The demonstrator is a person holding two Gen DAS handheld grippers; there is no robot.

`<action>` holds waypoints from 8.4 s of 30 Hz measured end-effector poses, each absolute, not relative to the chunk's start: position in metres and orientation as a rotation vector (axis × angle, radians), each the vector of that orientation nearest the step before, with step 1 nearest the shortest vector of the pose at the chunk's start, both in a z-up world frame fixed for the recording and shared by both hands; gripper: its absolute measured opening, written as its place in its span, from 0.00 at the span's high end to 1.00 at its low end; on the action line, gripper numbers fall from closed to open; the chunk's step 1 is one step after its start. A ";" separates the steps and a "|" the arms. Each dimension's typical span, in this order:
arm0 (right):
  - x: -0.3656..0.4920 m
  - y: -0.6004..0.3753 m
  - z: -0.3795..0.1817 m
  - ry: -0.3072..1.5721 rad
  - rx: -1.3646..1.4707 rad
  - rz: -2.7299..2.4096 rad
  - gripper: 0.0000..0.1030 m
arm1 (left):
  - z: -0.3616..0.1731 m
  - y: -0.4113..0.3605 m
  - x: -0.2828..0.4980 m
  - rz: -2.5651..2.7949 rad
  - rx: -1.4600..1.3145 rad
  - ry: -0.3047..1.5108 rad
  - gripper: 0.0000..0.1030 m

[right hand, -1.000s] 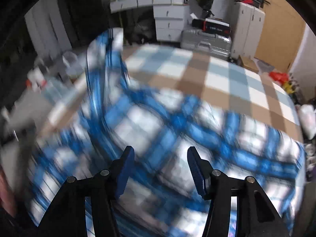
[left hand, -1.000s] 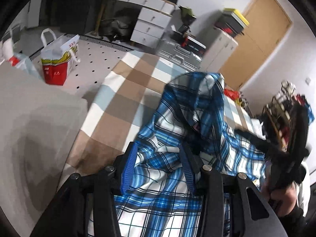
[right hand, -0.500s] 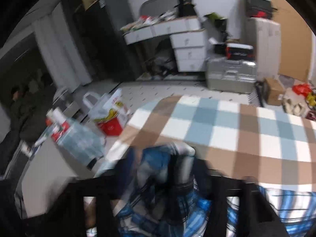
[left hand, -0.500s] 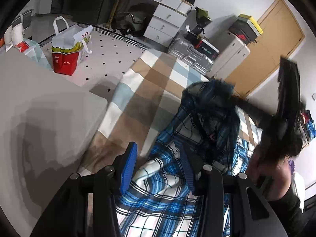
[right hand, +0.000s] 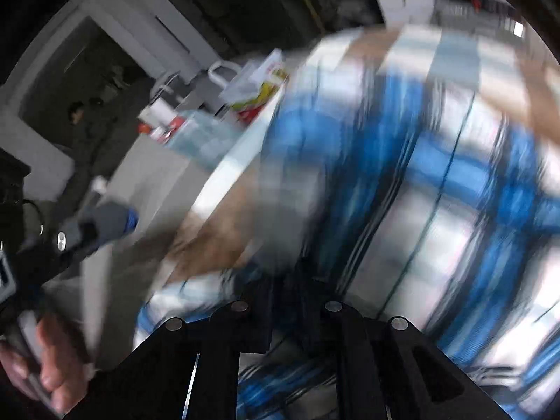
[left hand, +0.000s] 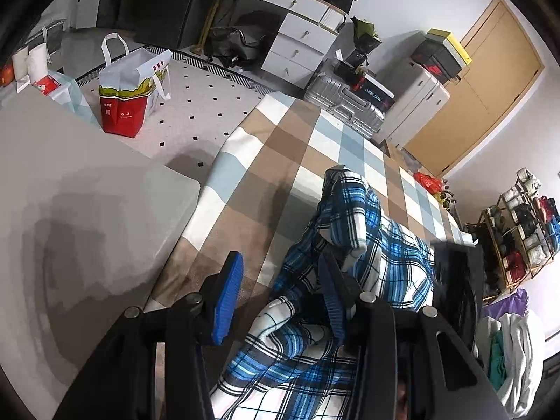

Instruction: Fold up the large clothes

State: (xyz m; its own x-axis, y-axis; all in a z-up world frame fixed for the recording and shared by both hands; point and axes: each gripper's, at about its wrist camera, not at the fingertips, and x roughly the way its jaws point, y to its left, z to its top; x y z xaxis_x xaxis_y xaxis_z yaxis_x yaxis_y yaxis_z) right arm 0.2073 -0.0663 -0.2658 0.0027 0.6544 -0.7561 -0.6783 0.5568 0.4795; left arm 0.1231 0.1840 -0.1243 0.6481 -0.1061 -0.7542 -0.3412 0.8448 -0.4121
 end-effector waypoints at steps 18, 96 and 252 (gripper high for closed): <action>0.072 -0.310 -0.194 0.776 0.375 0.601 0.39 | -0.096 0.091 0.250 -0.031 -0.100 1.063 0.38; 0.024 -0.301 -0.213 1.098 0.104 0.703 0.20 | -0.084 0.073 0.038 -0.123 -0.050 0.977 0.23; 0.057 -0.503 -0.245 1.283 0.001 -0.059 0.25 | -0.201 0.117 0.006 -0.122 0.005 1.282 0.55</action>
